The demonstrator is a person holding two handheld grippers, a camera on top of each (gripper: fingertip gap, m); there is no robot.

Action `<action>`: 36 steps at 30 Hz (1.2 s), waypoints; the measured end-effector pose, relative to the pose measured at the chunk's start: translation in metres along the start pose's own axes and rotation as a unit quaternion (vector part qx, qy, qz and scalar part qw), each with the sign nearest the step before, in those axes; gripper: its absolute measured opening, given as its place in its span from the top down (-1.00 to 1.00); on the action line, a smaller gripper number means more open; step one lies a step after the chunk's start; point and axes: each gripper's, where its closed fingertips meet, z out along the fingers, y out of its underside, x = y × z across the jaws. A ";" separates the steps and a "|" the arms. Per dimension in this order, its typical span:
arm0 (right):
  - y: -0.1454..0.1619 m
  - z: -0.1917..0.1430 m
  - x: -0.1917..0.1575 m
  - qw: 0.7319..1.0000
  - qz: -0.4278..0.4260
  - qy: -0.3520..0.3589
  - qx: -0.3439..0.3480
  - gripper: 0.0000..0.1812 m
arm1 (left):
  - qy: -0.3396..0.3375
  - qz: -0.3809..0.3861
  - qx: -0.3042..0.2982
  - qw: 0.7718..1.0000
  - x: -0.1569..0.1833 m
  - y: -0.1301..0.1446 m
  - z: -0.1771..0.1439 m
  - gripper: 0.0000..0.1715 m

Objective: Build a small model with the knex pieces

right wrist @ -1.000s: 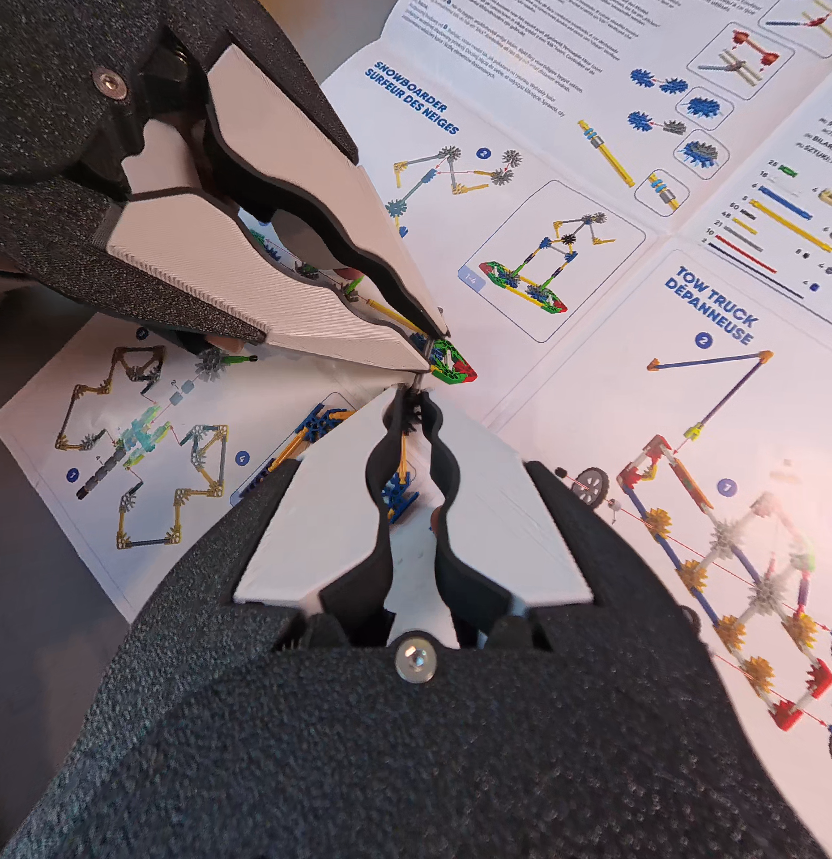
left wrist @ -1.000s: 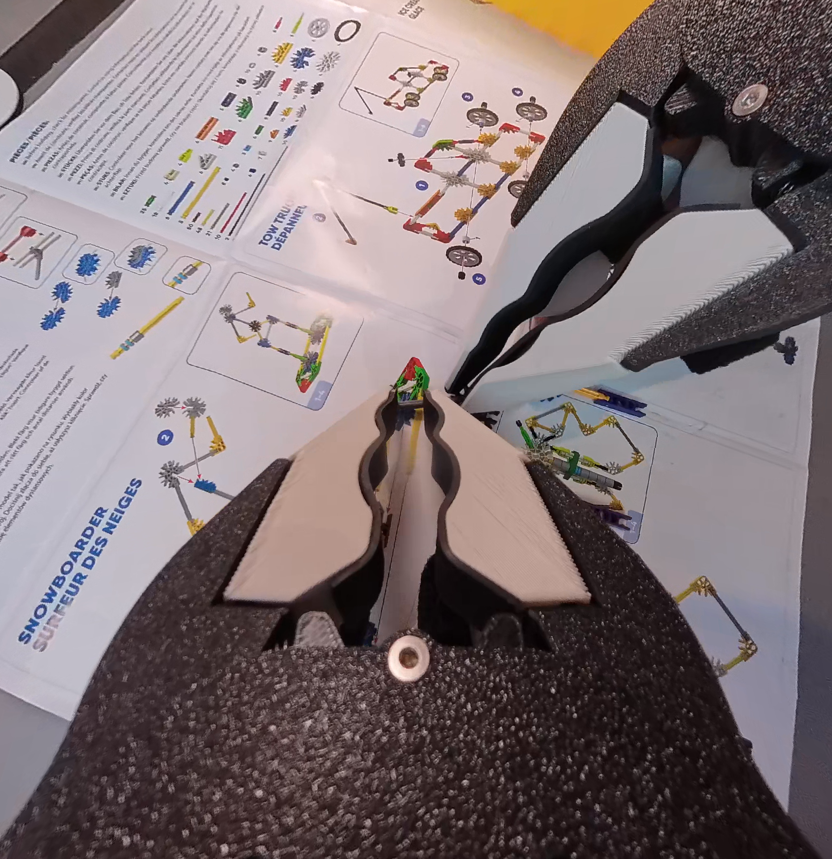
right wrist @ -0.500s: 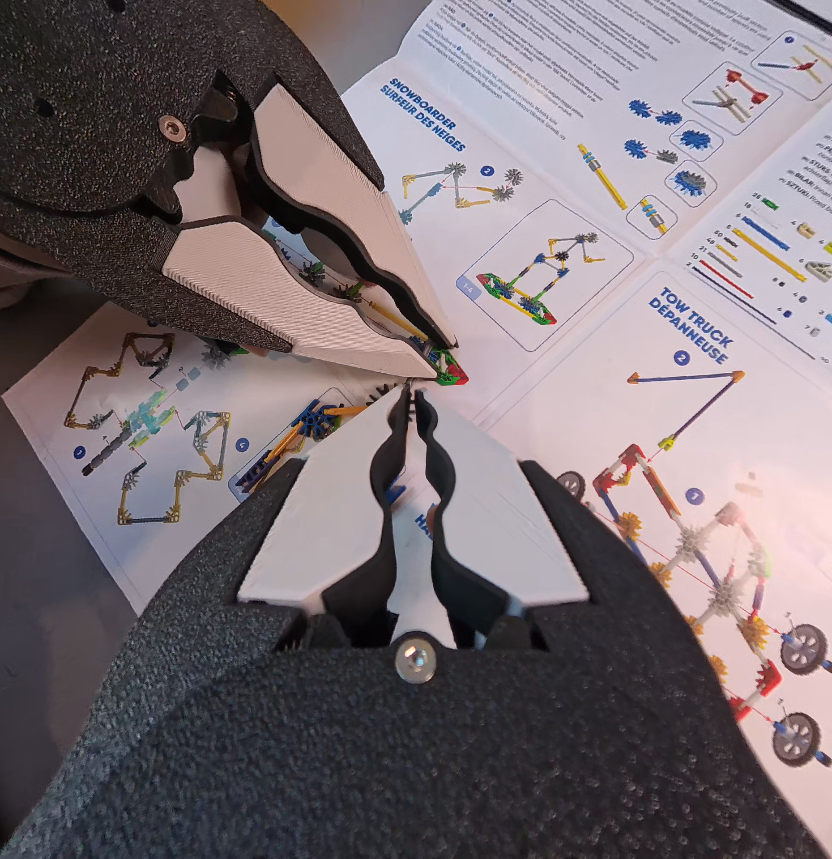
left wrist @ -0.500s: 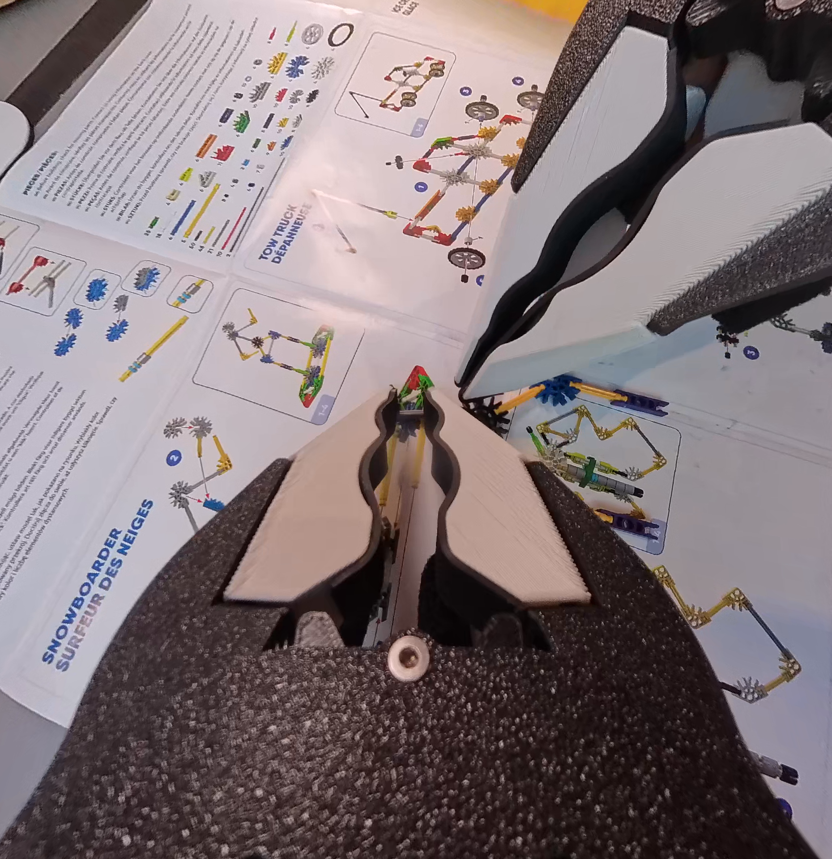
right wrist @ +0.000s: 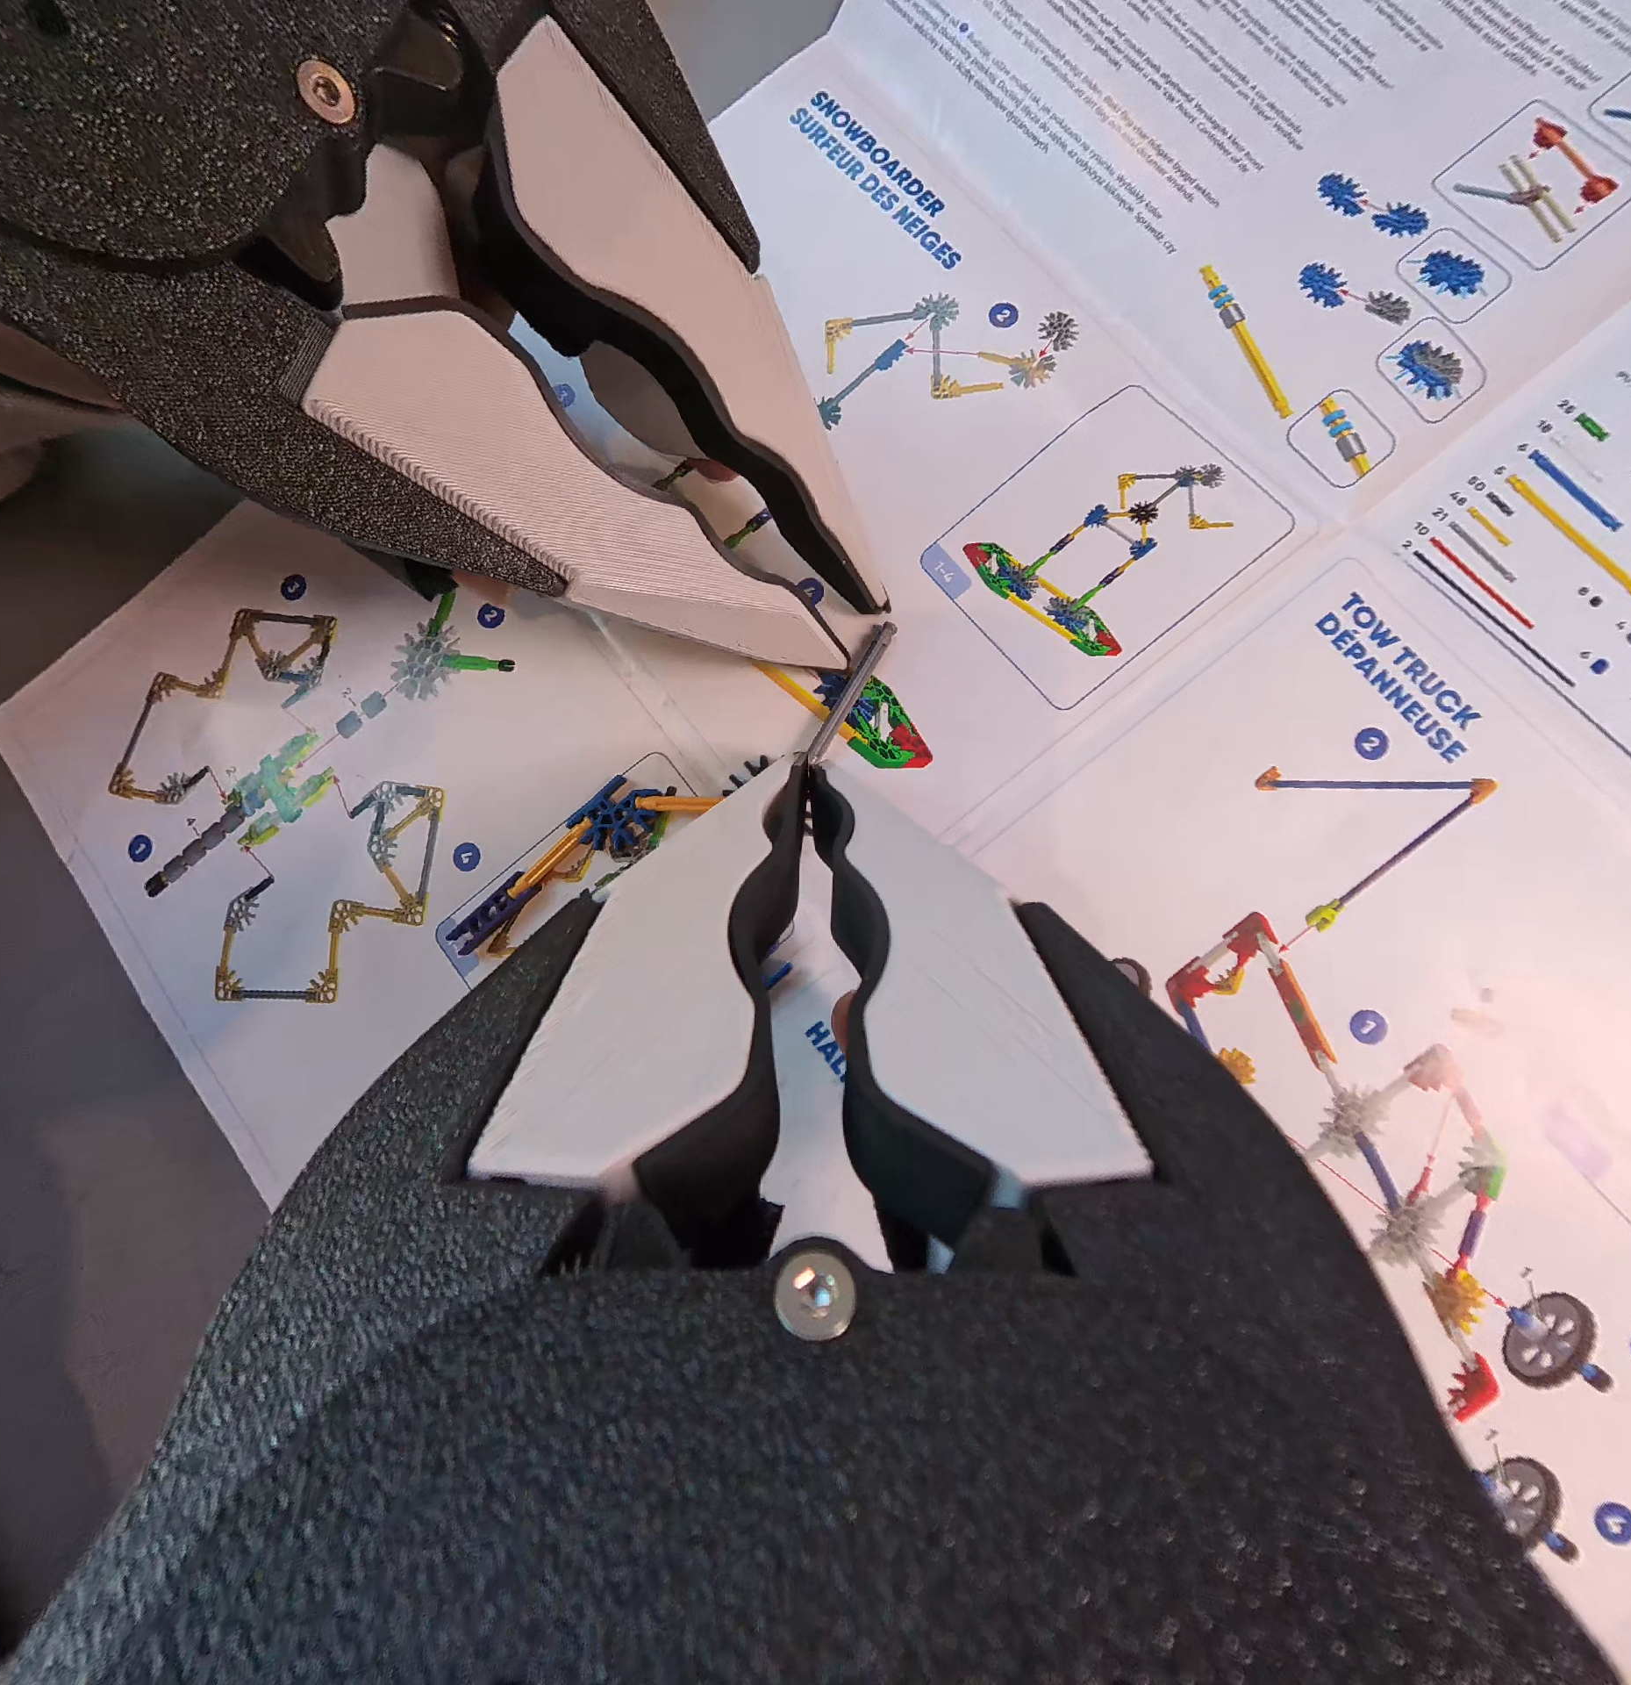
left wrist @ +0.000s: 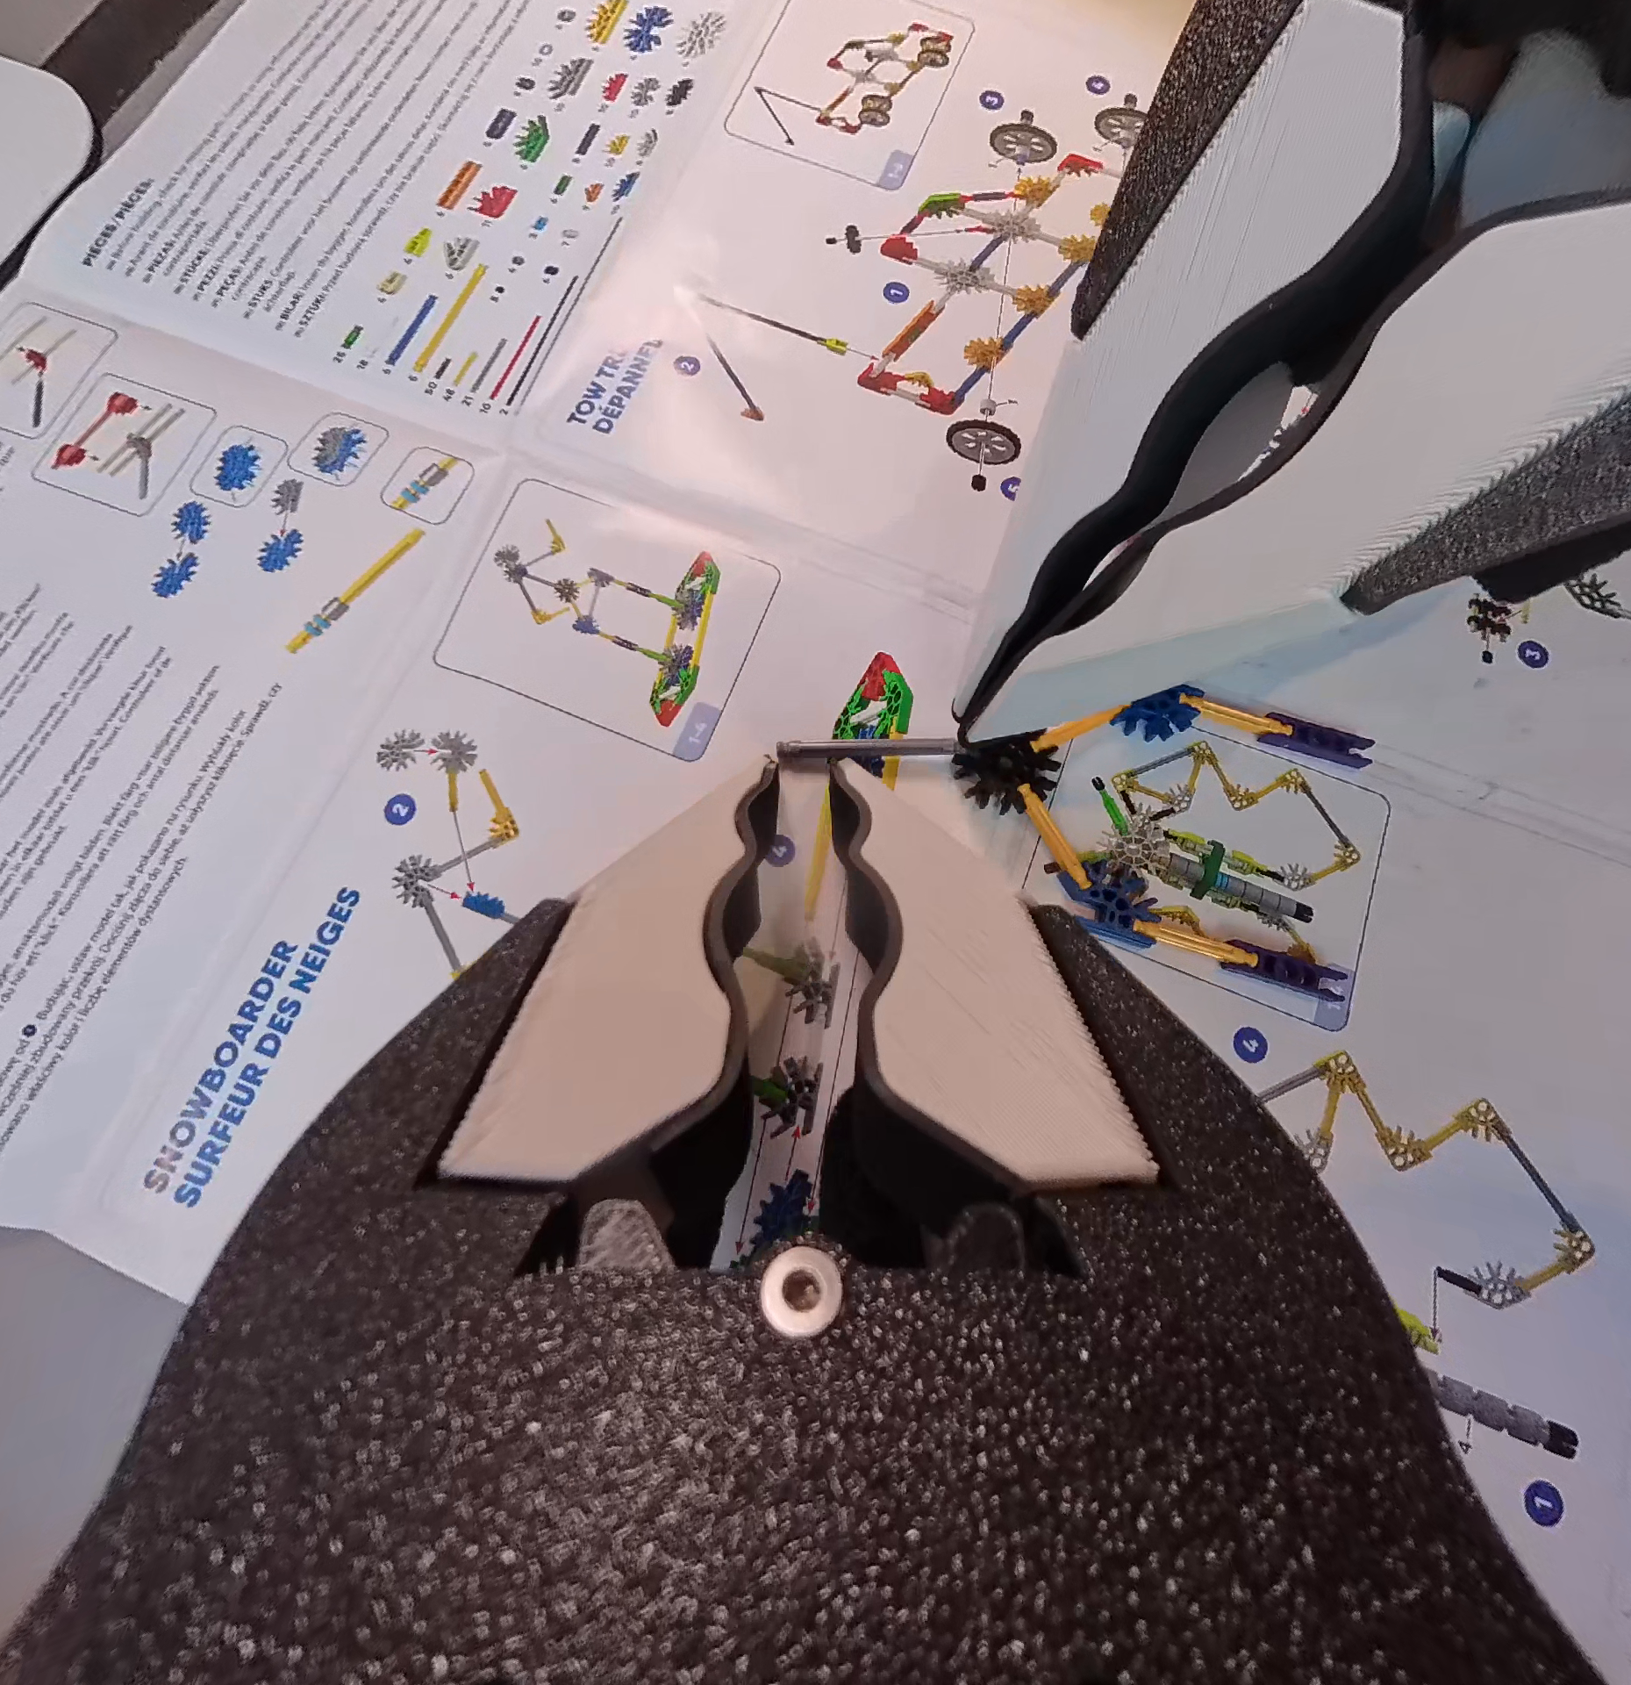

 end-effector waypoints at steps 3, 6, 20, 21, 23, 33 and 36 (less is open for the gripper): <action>0.001 0.000 -0.002 1.000 -0.001 -0.003 -0.002 1.00 | 0.004 0.003 0.003 1.000 0.003 -0.002 0.001 0.88; 0.002 0.000 -0.003 1.000 -0.003 -0.005 -0.004 1.00 | 0.006 0.008 0.004 1.000 0.005 -0.003 0.002 0.87; 0.004 0.000 -0.004 1.000 -0.002 -0.007 -0.004 1.00 | 0.007 0.010 0.012 1.000 0.007 -0.006 0.001 0.87; 0.004 0.000 -0.004 1.000 -0.002 -0.007 -0.004 1.00 | 0.007 0.010 0.013 1.000 0.007 -0.006 0.001 0.87; 0.004 -0.001 -0.004 1.000 -0.002 -0.007 -0.001 1.00 | 0.005 0.010 0.013 1.000 0.006 -0.006 0.000 0.87; 0.021 -0.035 -0.002 0.995 -0.096 -0.029 -0.015 0.73 | 0.090 -0.007 0.006 0.996 0.038 -0.006 -0.026 0.78; 0.027 -0.054 0.015 0.993 -0.114 -0.002 -0.010 0.73 | 0.095 -0.005 -0.017 0.995 0.055 0.001 -0.023 0.72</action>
